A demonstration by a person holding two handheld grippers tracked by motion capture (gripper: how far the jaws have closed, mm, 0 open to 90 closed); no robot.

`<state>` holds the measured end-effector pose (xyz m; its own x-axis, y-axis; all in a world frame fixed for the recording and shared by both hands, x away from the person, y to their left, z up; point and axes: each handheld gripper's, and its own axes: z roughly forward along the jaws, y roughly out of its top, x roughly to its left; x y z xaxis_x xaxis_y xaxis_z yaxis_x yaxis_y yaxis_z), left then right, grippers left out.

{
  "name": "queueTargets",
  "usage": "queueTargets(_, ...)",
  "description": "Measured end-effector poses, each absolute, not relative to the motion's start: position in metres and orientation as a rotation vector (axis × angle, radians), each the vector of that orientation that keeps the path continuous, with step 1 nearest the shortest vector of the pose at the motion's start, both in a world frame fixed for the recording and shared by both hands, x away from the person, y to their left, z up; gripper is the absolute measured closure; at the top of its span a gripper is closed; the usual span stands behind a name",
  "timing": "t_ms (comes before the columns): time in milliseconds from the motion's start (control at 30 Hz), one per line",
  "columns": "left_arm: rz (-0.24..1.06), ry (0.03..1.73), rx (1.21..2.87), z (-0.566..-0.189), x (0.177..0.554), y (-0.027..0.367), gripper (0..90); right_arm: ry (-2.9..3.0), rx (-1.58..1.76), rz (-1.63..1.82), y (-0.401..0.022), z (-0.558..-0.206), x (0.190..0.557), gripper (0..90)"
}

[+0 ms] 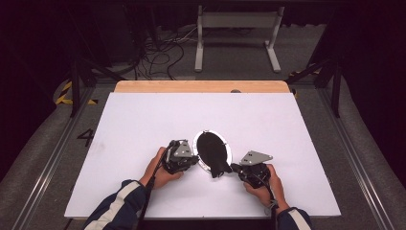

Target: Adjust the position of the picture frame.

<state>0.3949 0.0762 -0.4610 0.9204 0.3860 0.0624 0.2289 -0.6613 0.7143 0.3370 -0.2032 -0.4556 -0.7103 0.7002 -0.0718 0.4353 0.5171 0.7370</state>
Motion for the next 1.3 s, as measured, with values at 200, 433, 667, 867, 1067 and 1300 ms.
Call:
queueTargets(200,0.290,0.438,2.322,-0.461,0.394,0.074,85.9,2.400,0.967,1.004,-0.202,-0.458,0.336,90.0)
queueTargets(433,0.313,0.452,2.316,-0.462,0.398,0.072,85.4,2.399,0.969,1.004,-0.200,-0.458,0.334,90.0)
queueTargets(667,0.340,0.461,2.318,-0.462,0.401,0.071,85.0,2.416,0.945,0.993,-0.197,-0.458,0.332,90.0)
queueTargets(867,0.346,0.472,2.313,-0.462,0.403,0.072,85.6,2.421,0.936,1.005,-0.194,-0.458,0.331,90.0)
queueTargets(1067,0.366,0.486,2.312,-0.462,0.405,0.073,86.6,2.427,0.906,0.998,-0.187,-0.458,0.329,90.0)
queueTargets(1300,0.383,0.490,2.307,-0.463,0.407,0.072,88.2,2.428,0.889,0.985,-0.184,-0.458,0.328,90.0)
